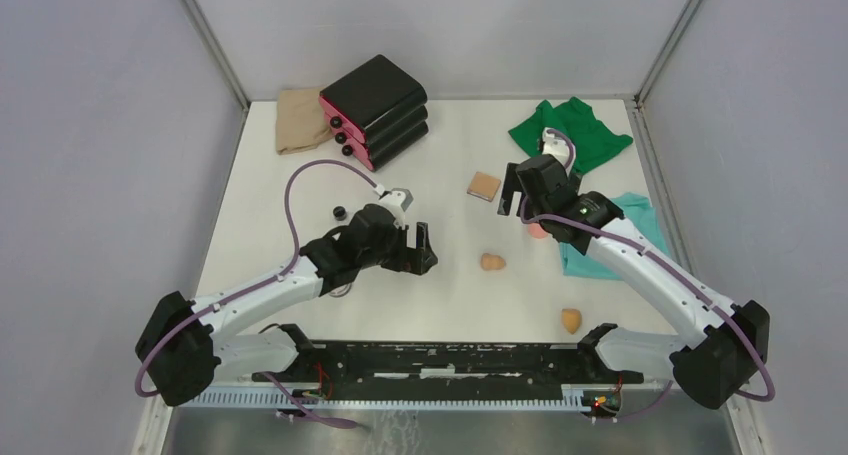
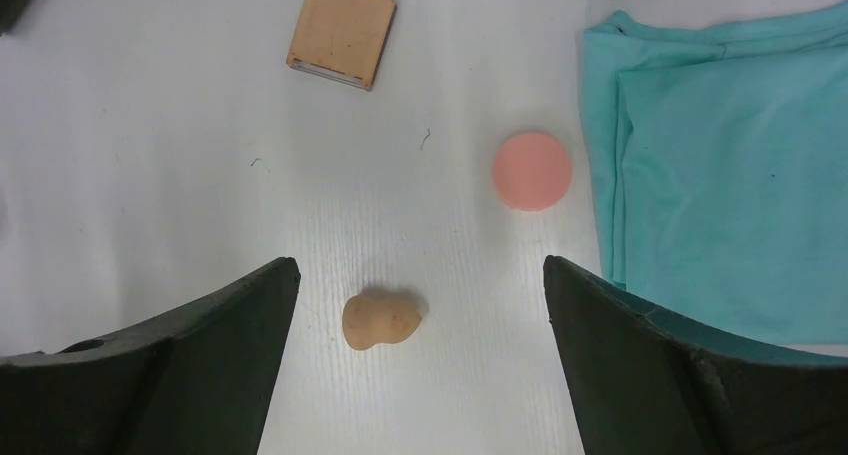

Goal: Organize the makeup

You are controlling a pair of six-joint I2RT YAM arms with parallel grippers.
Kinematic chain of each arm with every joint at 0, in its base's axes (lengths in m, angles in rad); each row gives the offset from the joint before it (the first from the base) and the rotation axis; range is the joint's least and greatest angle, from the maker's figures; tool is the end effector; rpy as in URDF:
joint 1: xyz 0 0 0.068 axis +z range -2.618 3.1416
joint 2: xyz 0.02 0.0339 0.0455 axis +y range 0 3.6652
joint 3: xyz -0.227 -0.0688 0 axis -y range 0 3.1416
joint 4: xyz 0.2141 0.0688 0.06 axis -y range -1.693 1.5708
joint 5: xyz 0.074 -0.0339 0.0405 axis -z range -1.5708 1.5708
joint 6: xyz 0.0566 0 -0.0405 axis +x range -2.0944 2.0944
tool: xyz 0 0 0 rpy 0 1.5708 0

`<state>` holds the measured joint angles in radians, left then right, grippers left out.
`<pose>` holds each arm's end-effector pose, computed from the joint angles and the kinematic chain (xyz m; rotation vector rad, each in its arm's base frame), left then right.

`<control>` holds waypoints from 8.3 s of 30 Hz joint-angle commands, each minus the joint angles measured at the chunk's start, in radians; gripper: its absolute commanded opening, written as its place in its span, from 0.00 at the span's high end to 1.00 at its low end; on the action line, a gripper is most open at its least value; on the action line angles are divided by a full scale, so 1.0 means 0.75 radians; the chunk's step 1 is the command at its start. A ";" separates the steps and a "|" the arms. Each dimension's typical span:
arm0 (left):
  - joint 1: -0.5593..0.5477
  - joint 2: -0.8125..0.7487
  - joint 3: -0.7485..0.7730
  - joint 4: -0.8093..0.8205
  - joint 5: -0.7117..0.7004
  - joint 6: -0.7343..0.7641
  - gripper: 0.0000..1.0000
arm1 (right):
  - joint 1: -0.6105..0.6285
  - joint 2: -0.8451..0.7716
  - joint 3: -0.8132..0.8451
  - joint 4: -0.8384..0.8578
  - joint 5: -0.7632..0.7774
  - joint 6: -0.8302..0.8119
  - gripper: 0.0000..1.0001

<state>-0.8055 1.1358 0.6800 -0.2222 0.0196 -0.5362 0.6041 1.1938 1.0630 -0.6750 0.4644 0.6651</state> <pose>0.1687 -0.1772 0.1971 0.3272 2.3332 -0.7191 0.2142 0.1171 0.2662 0.2843 2.2563 0.1089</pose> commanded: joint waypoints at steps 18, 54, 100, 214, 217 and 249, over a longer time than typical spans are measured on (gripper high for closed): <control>0.116 0.085 0.446 -0.238 -0.125 0.149 0.01 | 0.001 -0.038 0.053 0.023 -0.001 -0.041 0.00; 1.183 1.376 1.850 -0.182 0.351 0.006 0.01 | 0.001 0.020 0.080 -0.030 -0.027 -0.132 0.00; 0.971 0.576 1.008 -0.141 0.158 0.247 0.01 | 0.002 0.020 0.043 0.023 -0.217 -0.013 0.00; 0.182 1.003 1.321 -0.459 -0.799 -0.163 0.51 | 0.001 -0.268 -0.105 -0.094 -0.118 -0.001 0.00; 0.182 1.000 1.320 -0.457 -0.799 -0.155 0.61 | 0.001 -0.266 -0.102 -0.093 -0.117 -0.002 0.00; -0.077 0.713 0.904 -0.389 -0.785 -0.358 0.30 | 0.001 -0.238 -0.118 -0.064 -0.131 0.010 0.01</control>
<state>-0.8520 1.6985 1.3453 -0.5446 -0.5709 -0.7757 0.6041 1.0313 0.9836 -0.7570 0.3626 0.6613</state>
